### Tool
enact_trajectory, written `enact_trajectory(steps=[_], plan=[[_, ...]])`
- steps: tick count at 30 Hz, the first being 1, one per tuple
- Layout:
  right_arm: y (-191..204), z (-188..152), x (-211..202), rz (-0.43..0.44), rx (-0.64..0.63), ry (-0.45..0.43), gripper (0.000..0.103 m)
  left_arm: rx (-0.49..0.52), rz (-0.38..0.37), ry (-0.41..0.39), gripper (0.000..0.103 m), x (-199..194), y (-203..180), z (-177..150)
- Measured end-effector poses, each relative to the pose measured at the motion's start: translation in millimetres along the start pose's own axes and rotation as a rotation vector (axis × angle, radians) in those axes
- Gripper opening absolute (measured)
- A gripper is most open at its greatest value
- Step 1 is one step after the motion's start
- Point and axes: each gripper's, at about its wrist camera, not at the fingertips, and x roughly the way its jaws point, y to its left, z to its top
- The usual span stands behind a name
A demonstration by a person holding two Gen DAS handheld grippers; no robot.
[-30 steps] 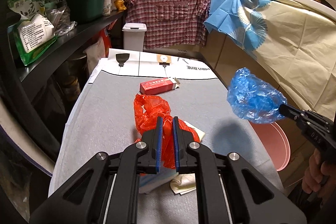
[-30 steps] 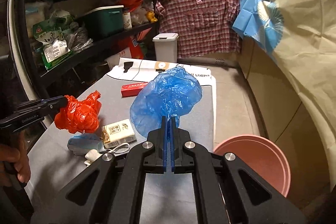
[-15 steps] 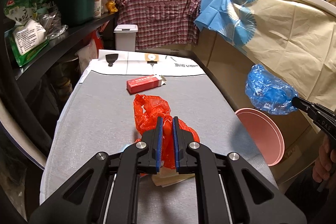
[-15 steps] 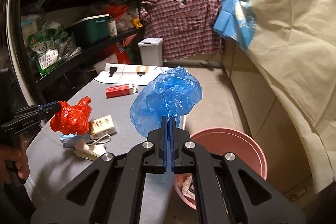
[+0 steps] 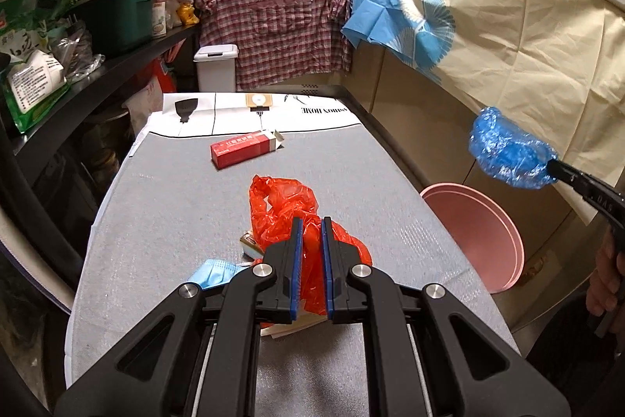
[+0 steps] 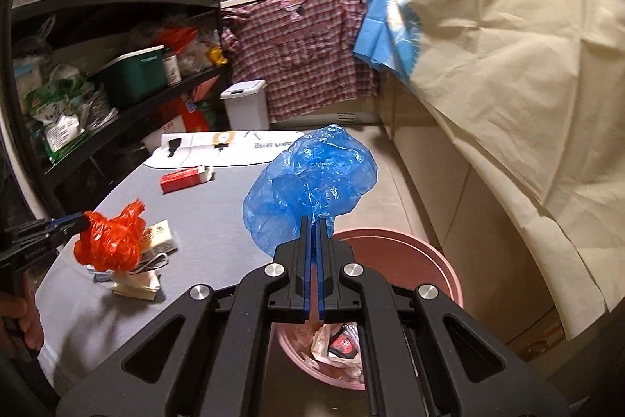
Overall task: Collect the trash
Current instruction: 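Lift both bags and carry both tools over the pink bin, then open both tools to drop the red and blue bags into the bin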
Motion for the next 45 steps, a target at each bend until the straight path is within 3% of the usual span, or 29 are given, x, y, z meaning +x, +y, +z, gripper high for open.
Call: enact_trajectory(steps=[8,14,30,45], plan=[[-30,-7,7,-0.050,0.072,0.029,0.002,0.024,-0.038,0.020,0.009,0,-25,-1],[-50,-9,6,-0.071,0.106,0.013,0.002,0.061,-0.088,-0.007,0.009,2,-58,11],[-87,-10,27,-0.112,0.199,0.019,0.003,0.181,-0.238,0.028,0.009,63,-159,28],[-93,-14,48,-0.114,0.203,0.059,0.002,0.246,-0.304,0.117,0.009,119,-208,12]])
